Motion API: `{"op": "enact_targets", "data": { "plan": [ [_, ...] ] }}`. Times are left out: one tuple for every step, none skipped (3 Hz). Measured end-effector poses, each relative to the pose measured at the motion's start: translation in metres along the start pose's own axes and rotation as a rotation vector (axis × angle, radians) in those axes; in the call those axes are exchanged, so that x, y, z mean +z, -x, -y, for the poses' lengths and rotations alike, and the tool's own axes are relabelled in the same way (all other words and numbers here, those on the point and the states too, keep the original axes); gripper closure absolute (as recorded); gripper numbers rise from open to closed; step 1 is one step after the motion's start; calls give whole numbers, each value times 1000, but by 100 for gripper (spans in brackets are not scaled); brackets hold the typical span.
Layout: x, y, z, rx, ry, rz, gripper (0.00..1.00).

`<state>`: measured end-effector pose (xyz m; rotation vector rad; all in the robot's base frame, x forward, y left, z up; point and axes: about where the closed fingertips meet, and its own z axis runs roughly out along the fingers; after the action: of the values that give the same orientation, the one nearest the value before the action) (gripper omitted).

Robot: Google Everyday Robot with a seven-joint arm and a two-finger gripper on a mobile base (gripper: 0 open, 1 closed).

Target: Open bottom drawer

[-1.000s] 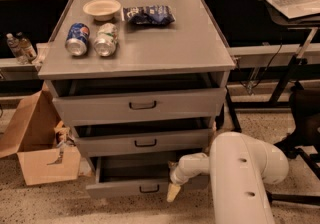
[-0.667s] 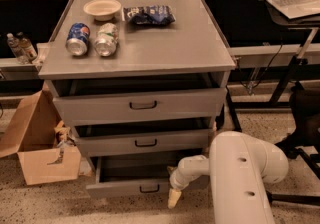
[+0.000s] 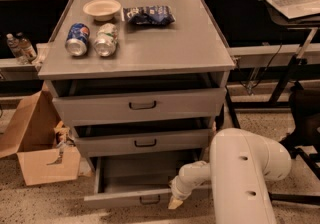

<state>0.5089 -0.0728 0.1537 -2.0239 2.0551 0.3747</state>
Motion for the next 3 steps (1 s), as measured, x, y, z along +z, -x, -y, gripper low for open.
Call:
{"op": "enact_targets", "data": {
  "plan": [
    [-1,0,0,0,0,0,66],
    [-6,1,-17,-12,-2,9,89],
    [-6,0,-19,-9,-2,14,100]
  ]
}}
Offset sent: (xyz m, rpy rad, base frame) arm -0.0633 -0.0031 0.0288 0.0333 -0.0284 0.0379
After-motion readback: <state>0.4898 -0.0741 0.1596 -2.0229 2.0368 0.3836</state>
